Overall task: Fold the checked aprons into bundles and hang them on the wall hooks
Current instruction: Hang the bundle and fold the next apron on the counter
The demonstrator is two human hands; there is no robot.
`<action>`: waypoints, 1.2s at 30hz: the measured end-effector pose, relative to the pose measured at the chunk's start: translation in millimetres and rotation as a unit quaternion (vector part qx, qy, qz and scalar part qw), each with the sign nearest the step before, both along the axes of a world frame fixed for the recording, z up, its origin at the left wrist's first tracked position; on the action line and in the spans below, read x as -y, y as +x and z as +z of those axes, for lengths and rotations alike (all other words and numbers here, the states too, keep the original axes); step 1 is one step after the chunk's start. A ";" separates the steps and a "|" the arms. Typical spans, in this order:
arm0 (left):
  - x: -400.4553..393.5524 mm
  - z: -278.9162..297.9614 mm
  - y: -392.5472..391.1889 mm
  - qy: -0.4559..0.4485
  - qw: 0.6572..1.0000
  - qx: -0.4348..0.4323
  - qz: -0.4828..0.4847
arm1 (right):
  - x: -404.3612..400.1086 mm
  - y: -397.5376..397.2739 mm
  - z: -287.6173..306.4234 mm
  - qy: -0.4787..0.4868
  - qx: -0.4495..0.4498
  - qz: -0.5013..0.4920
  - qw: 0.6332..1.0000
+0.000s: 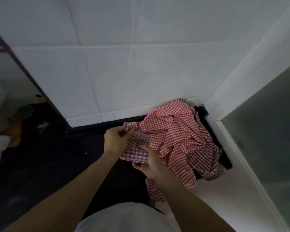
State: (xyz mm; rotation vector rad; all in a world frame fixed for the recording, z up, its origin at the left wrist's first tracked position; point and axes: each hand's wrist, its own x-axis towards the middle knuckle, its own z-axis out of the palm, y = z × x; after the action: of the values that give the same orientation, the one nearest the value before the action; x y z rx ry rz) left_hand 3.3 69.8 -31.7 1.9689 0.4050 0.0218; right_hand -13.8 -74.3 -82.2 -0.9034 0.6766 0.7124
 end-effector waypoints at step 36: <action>-37.5 -80.4 -29.5 -0.222 0.939 -0.252 -0.074 | -52.8 1.2 -40.4 -0.395 0.046 0.139 0.907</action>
State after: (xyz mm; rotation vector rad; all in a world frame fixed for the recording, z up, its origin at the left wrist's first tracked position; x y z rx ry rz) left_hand -26.2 107.4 -112.2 1.5304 0.5374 -0.6315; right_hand -12.7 -21.5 -122.5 -1.7988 0.7701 0.6369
